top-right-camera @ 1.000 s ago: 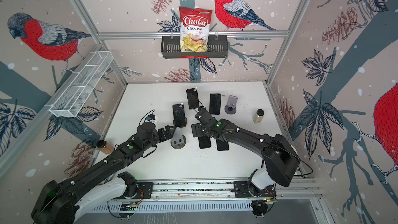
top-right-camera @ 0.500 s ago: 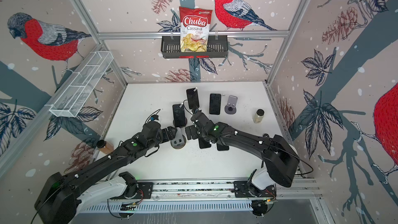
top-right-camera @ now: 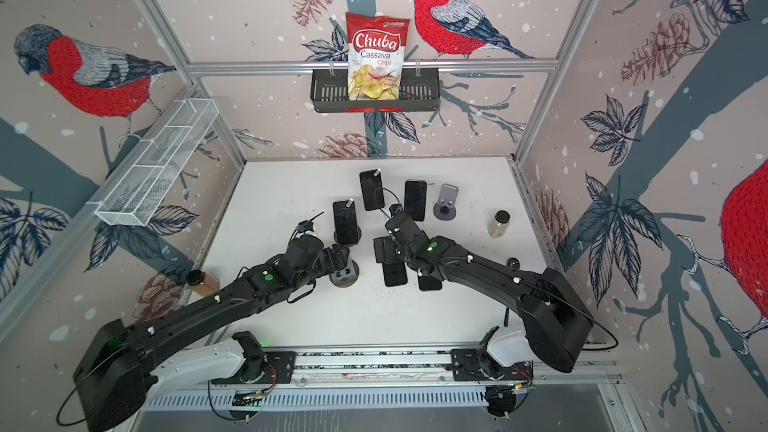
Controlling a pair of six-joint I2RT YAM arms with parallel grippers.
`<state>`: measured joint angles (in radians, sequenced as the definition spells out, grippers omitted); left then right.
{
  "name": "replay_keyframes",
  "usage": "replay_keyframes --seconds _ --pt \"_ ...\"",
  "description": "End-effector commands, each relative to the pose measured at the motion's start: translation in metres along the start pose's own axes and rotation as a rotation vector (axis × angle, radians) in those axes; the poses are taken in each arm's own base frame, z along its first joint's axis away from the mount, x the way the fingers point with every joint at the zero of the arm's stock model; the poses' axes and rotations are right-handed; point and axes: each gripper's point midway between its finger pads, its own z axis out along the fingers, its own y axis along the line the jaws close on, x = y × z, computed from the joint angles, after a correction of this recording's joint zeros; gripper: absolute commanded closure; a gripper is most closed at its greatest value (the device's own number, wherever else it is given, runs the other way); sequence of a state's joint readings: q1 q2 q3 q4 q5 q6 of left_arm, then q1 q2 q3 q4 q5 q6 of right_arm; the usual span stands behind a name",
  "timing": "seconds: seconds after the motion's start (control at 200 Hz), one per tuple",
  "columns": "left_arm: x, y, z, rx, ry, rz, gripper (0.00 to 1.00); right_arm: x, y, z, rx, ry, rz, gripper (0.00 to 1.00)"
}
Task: Remove the phone from the phone stand
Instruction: Pick up the phone stand from the center of the table.
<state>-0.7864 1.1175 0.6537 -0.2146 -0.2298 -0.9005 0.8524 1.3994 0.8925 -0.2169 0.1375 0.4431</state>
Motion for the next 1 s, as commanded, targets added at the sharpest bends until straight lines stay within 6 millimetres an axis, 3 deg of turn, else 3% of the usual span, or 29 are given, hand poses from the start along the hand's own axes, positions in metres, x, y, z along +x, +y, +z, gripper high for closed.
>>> replay_keyframes --seconds 0.0,0.326,0.536,0.827,0.997 --pt "0.000 0.013 0.001 -0.133 -0.013 -0.013 0.04 -0.011 -0.005 -0.005 0.004 -0.055 0.004 0.04" --pt "0.017 0.009 0.019 -0.313 0.089 -0.026 0.03 -0.020 -0.029 -0.021 -0.009 -0.118 0.034 0.02" --pt "0.029 0.017 0.028 -0.402 0.109 -0.044 0.04 -0.014 -0.041 -0.019 -0.007 -0.107 0.038 0.02" --pt "0.036 0.027 0.035 -0.465 0.087 -0.052 0.21 -0.015 -0.039 -0.020 -0.025 -0.101 0.033 0.02" --pt "0.037 0.028 0.035 -0.466 0.084 -0.052 0.42 -0.018 -0.038 -0.021 -0.031 -0.108 0.033 0.01"
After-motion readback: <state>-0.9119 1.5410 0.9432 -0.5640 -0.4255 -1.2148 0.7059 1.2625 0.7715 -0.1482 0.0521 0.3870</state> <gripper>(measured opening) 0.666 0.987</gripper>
